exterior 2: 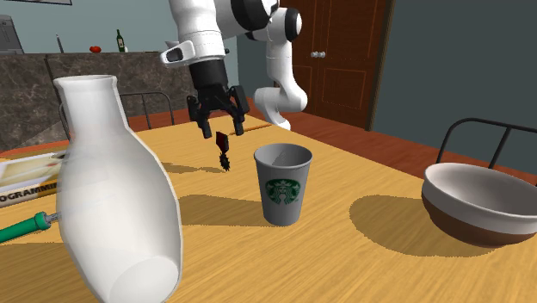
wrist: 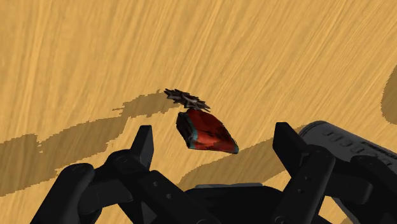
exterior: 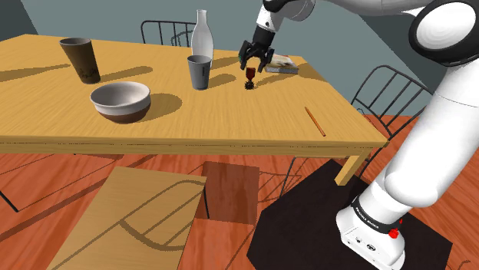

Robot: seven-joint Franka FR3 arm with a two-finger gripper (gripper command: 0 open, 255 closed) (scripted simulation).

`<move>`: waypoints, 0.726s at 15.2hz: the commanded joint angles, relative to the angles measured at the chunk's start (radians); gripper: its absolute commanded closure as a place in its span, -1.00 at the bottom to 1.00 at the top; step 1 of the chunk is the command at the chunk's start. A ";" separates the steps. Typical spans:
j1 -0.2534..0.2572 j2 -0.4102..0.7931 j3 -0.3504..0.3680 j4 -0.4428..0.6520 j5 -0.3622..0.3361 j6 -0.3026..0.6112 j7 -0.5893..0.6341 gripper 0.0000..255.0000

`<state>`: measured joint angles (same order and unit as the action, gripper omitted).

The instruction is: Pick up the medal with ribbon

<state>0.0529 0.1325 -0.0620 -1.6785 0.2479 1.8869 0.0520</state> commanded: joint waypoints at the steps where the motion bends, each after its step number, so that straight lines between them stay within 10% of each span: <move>1: 0.000 0.005 0.001 -0.016 0.002 0.021 -0.005 -1.00; 5: 0.001 0.007 0.001 -0.047 0.005 0.054 -0.012 -1.00; 6: 0.001 0.011 0.001 -0.041 0.006 0.052 -0.012 1.00; 11: 0.000 0.010 0.001 -0.043 0.006 0.053 -0.013 1.00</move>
<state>0.0526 0.1412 -0.0622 -1.7210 0.2528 1.9392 0.0391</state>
